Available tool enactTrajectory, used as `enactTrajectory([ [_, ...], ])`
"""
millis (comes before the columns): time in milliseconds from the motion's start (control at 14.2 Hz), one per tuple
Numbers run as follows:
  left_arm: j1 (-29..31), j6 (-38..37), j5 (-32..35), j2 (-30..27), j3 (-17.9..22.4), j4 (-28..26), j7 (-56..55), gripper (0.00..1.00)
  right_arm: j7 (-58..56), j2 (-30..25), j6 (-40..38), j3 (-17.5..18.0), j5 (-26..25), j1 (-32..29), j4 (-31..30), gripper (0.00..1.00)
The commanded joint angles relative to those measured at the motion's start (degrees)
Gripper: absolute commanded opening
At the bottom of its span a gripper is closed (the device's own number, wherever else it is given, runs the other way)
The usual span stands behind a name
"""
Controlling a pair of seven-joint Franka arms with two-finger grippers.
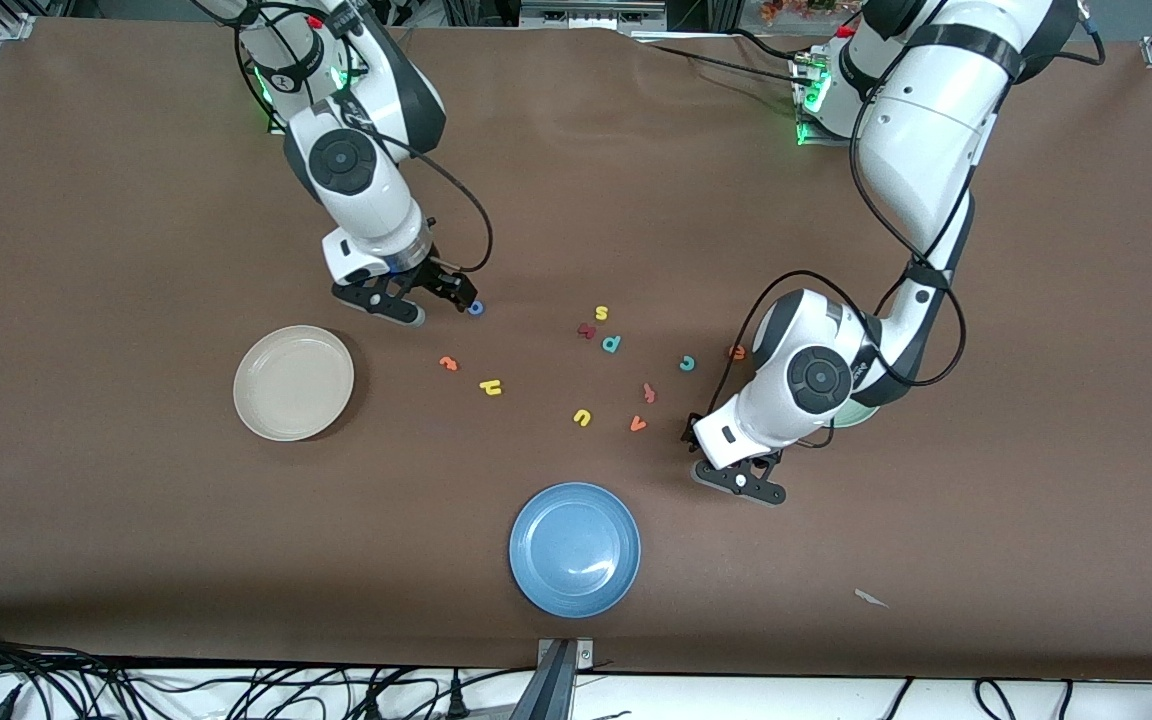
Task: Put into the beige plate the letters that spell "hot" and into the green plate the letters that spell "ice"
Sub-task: 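Grasp the pink letter with the left gripper while the right gripper advances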
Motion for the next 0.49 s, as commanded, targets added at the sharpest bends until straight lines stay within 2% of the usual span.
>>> enactTrajectory([
  [0, -0.66, 3.04, -0.11, 2.11, 0.59, 1.38, -1.56, 0.59, 3.27, 3.06, 7.05, -0.32, -0.42, 2.40, -2.05, 1.00],
  [211, -0.57, 3.59, -0.11, 2.11, 0.59, -0.38, -1.29, 0.59, 3.19, 6.22, 11.01, -0.32, -0.50, 2.66, -2.31, 1.00],
  [352, -0.48, 3.50, -0.11, 2.11, 0.68, -0.65, -1.29, 0.54, 3.19, 7.90, 11.72, -0.41, -0.85, 2.93, -2.23, 1.00],
  [422, -0.48, 3.50, -0.02, 2.11, 0.68, -1.17, -1.38, 0.44, 3.19, 8.86, 11.99, -0.41, -1.20, 3.10, -2.23, 1.00],
])
